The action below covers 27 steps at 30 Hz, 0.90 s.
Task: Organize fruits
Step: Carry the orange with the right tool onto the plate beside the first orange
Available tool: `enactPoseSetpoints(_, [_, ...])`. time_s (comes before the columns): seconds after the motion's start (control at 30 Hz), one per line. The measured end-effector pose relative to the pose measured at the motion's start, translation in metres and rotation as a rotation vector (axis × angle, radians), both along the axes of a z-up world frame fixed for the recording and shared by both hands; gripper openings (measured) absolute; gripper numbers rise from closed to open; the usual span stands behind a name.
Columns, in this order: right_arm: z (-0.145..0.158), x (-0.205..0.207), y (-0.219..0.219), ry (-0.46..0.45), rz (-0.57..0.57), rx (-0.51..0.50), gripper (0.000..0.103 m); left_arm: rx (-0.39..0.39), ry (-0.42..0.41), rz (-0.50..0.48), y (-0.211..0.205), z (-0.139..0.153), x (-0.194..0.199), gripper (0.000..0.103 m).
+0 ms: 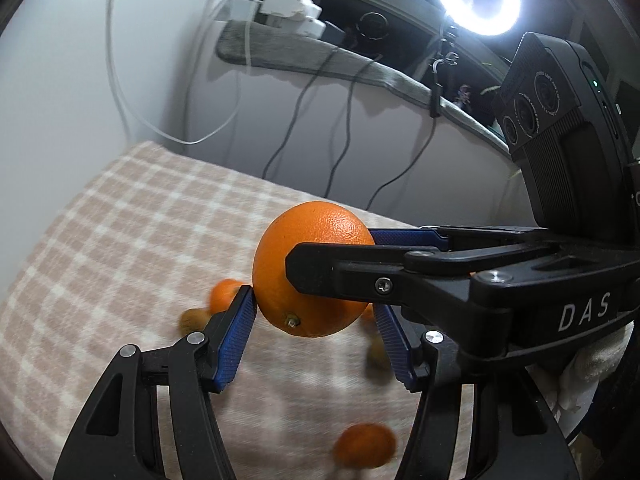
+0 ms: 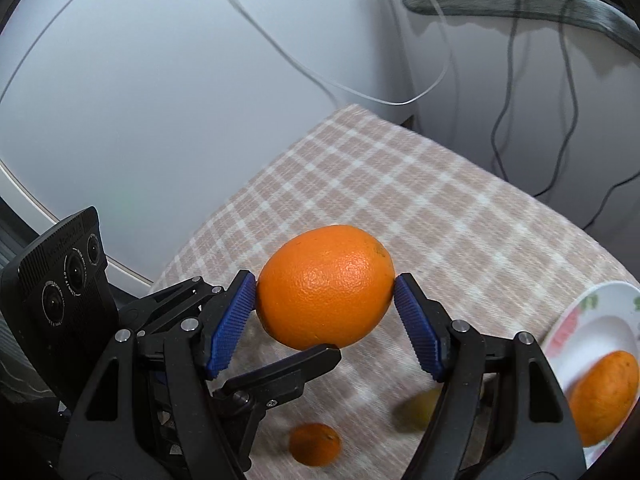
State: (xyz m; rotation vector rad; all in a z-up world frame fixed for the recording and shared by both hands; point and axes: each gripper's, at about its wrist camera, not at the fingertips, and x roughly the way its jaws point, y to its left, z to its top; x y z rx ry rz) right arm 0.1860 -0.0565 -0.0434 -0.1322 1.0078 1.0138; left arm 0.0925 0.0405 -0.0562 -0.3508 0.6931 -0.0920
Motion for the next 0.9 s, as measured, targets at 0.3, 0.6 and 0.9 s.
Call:
enactPoseSetpoints(0.3, [0.005, 0.018, -0.043, -0.01, -0.064, 0.006, 0.075, 0.006, -0.01, -0.061, -0.04, 0.004, 0.023, 0.06])
enactPoseSetpoints(0.6, [0.006, 0.04, -0.084, -0.01, -0.124, 0.02, 0.075, 0.015, -0.007, -0.115, -0.075, 0.008, 0.049, 0.06])
enactPoseSetpoints(0.9, [0.003, 0.06, -0.114, -0.012, -0.167, 0.016, 0.075, 0.008, 0.011, -0.156, -0.101, 0.005, 0.075, 0.06])
